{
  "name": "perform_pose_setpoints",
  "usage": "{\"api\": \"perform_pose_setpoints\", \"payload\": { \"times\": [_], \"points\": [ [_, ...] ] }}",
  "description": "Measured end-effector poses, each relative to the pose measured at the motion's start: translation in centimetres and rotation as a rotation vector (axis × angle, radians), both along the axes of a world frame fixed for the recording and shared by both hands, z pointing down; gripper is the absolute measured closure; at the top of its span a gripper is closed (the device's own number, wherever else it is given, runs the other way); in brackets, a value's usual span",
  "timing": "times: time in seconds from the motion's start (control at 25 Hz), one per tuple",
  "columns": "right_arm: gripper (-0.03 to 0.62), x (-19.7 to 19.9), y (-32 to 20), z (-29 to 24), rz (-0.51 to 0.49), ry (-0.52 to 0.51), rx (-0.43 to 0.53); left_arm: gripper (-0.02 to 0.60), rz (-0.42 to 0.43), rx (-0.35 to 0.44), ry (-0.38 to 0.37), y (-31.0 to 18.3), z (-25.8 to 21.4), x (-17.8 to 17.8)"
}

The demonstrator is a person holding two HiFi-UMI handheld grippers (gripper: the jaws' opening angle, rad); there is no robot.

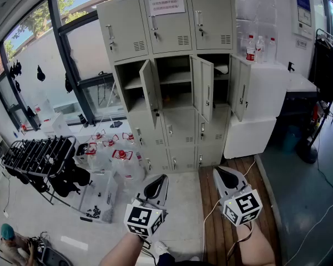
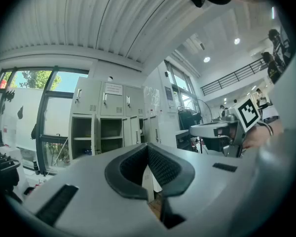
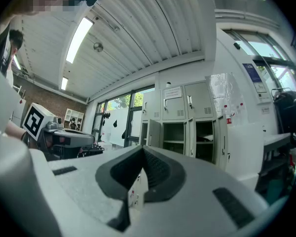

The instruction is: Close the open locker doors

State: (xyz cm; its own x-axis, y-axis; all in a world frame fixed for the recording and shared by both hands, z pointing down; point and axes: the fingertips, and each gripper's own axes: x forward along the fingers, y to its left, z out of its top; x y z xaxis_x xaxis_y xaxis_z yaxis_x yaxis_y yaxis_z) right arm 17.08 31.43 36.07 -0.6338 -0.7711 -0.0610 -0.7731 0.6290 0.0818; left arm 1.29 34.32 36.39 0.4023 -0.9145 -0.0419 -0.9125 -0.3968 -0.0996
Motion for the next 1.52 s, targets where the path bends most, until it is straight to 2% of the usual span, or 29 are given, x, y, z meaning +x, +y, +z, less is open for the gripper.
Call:
{"api": "perform_pose_setpoints", "payload": {
  "times": [0.44,0.64,0.68,0.76,0.8,1.08,1.52],
  "points": [
    [0.594,-0.4,0.2,0.0,-0.018,-0.008,-0.010,0.578,-0.007,-0.007,0.007,0.2,0.0,-0.3],
    [0.591,-1.1,0.2,0.2,-0.043,-0.002,0.006,0.577,-0.006,0.004,0.035,-0.1,0.0,-0.6],
    [0.579,-1.4,0.2,0.2,-0.053,-0.001,0.009,0.553,0.000,0.003,0.039,-0.2,0.0,-0.6],
    [0.515,-1.9,0.1,0.4,-0.076,-0.007,0.008,0.389,0.012,-0.006,0.038,-0.5,0.4,-0.6],
    [0.513,-2.2,0.0,0.6,-0.084,-0.010,0.006,0.377,0.014,-0.012,0.035,-0.7,0.6,-0.7],
    [0.466,-4.7,-1.2,1.6,-0.117,0.002,-0.007,0.377,0.010,-0.047,0.028,-2.0,2.0,-2.6],
    [0.442,-11.4,-5.3,2.4,-0.141,0.016,-0.038,0.377,0.005,-0.067,0.061,-5.9,2.9,-9.0]
  ]
}}
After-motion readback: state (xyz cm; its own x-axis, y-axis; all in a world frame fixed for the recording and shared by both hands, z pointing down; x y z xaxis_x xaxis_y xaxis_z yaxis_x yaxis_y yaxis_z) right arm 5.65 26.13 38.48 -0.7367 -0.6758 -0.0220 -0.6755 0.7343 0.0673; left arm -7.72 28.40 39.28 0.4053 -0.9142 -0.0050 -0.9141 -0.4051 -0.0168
